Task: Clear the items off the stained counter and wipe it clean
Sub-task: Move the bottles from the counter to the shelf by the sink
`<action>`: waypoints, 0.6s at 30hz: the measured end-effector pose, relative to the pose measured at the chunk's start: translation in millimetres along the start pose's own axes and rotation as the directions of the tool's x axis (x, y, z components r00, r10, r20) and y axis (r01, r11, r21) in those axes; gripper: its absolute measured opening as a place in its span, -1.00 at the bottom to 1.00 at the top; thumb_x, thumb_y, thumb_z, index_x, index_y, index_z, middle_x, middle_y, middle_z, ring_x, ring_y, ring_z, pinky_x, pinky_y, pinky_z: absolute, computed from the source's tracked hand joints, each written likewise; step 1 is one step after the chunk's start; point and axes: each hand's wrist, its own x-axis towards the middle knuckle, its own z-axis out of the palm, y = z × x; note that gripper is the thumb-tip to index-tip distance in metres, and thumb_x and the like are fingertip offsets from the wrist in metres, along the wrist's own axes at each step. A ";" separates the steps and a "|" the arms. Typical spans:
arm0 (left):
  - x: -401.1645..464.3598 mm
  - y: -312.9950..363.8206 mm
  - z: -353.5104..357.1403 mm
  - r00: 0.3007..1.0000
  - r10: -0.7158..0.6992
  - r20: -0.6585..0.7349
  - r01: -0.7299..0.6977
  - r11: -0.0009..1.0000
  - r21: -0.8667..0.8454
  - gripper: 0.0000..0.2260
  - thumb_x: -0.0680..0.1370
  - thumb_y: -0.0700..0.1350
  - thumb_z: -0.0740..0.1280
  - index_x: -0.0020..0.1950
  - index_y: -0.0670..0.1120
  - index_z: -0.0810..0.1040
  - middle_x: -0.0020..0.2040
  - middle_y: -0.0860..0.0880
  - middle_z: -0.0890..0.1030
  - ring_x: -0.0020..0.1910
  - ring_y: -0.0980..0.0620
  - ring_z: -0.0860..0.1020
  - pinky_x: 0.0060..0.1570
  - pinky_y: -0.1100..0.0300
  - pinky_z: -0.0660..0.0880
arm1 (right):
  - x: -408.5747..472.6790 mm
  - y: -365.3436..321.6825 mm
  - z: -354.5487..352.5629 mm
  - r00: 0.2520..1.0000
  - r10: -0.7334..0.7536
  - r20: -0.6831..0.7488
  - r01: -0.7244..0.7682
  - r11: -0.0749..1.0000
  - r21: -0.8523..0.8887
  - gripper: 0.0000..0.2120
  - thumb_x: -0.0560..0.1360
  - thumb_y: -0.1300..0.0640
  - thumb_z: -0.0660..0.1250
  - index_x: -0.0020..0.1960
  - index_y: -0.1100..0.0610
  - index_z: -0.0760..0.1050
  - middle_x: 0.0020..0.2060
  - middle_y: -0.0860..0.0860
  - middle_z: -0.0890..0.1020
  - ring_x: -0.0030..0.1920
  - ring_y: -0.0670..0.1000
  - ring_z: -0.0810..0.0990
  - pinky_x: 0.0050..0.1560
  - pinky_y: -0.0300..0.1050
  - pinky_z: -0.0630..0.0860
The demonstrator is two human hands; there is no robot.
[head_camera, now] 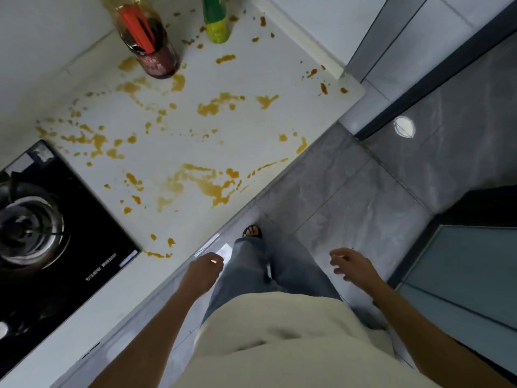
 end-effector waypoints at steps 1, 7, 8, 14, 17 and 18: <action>-1.7 13.7 -5.4 1.000 0.010 0.012 -0.010 1.000 -0.024 -0.75 0.69 -0.05 0.28 0.27 -0.07 0.68 0.14 -0.10 0.74 0.16 -0.15 0.70 0.26 -0.08 0.62 | 1.3 -0.2 -6.1 1.000 0.011 0.001 -0.011 1.000 -0.011 -0.78 0.68 0.05 0.28 0.26 0.09 0.58 0.04 0.07 0.71 -0.02 0.04 0.71 -0.12 -0.21 0.53; 0.4 66.6 -11.2 0.995 0.100 -0.014 -0.100 0.995 0.005 -0.82 0.67 -0.07 0.27 0.11 0.05 0.68 0.05 0.03 0.74 0.05 -0.07 0.69 0.20 0.00 0.60 | 20.8 -33.0 -48.3 0.999 -0.007 0.031 0.010 0.996 -0.090 -0.83 0.68 0.13 0.26 0.22 0.09 0.58 0.07 0.12 0.71 -0.02 0.04 0.69 -0.15 -0.24 0.53; 0.7 72.4 -10.2 0.994 0.107 -0.030 -0.106 0.994 0.013 -0.83 0.67 -0.05 0.27 0.07 0.09 0.66 0.03 0.05 0.73 0.04 -0.04 0.69 0.17 0.04 0.60 | 26.5 -45.5 -55.4 0.998 -0.040 0.039 0.045 0.991 -0.128 -0.82 0.68 0.12 0.27 0.22 0.09 0.59 0.07 0.10 0.71 -0.01 0.04 0.69 -0.14 -0.24 0.53; 5.1 114.7 -12.9 0.984 0.085 -0.158 -0.122 0.963 -0.242 -0.86 0.64 0.01 0.35 0.00 0.30 0.60 -0.04 0.18 0.75 -0.09 0.18 0.71 0.02 0.22 0.59 | 61.5 -166.5 -91.6 0.939 -0.309 0.151 0.339 0.905 -0.257 -0.86 0.67 0.04 0.28 0.18 -0.05 0.58 0.02 -0.08 0.69 -0.02 -0.12 0.67 0.05 -0.16 0.58; 14.7 145.2 -34.2 0.960 0.078 -0.267 -0.189 0.888 -0.419 -0.85 0.62 -0.03 0.40 0.00 0.26 0.65 -0.11 0.20 0.75 -0.16 0.22 0.72 0.01 0.14 0.61 | 80.4 -238.5 -100.3 0.864 -0.450 0.225 0.495 0.838 -0.229 -0.83 0.66 0.01 0.30 0.22 -0.11 0.59 0.05 -0.20 0.68 0.05 -0.22 0.65 0.02 -0.29 0.52; 18.5 156.3 -44.9 0.948 0.073 -0.308 -0.216 0.861 -0.460 -0.85 0.61 -0.04 0.41 0.00 0.25 0.66 -0.11 0.20 0.76 -0.15 0.21 0.73 0.02 0.12 0.62 | 87.1 -263.4 -101.5 0.839 -0.488 0.240 0.536 0.814 -0.221 -0.82 0.66 -0.01 0.30 0.23 -0.12 0.59 0.07 -0.21 0.68 0.07 -0.25 0.65 0.00 -0.36 0.51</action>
